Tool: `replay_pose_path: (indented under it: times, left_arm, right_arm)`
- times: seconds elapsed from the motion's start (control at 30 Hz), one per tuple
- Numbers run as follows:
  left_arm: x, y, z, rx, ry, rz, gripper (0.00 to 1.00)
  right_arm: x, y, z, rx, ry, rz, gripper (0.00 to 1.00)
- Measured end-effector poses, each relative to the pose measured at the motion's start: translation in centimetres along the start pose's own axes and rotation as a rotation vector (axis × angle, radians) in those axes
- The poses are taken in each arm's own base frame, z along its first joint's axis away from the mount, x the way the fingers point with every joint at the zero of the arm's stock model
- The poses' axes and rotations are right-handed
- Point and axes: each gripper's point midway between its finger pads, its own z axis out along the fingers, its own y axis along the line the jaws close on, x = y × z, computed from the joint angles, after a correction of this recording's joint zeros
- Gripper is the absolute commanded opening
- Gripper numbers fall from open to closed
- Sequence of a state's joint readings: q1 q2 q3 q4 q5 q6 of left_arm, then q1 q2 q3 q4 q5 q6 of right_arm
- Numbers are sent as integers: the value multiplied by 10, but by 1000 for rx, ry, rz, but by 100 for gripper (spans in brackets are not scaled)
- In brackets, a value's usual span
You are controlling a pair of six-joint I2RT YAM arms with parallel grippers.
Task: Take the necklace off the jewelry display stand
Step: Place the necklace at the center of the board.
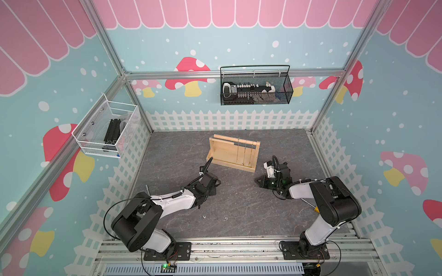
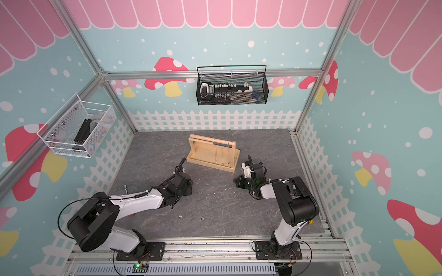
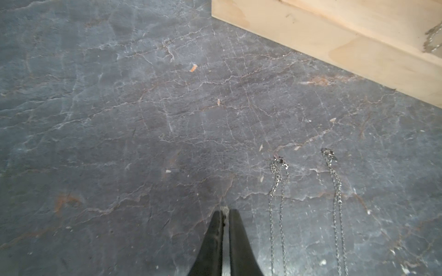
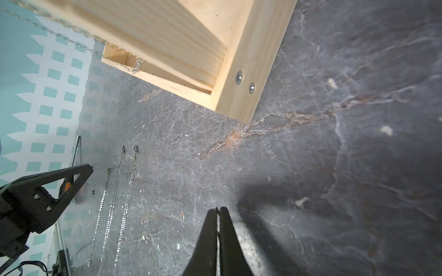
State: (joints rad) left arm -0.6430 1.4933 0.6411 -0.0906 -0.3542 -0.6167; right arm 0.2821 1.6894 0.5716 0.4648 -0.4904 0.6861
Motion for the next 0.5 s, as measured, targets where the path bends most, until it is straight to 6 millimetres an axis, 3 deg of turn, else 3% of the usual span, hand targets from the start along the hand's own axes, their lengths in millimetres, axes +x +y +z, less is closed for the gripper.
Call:
replay_pose_path:
  times: [0.4, 0.5]
  left_arm:
    - [-5, 0, 8, -13, 4, -5, 13]
    - [-5, -4, 7, 11, 10, -7, 20]
  right_arm:
    - [3, -1, 2, -3, 12, 8, 8]
    - [2, -1, 2, -6, 10, 7, 8]
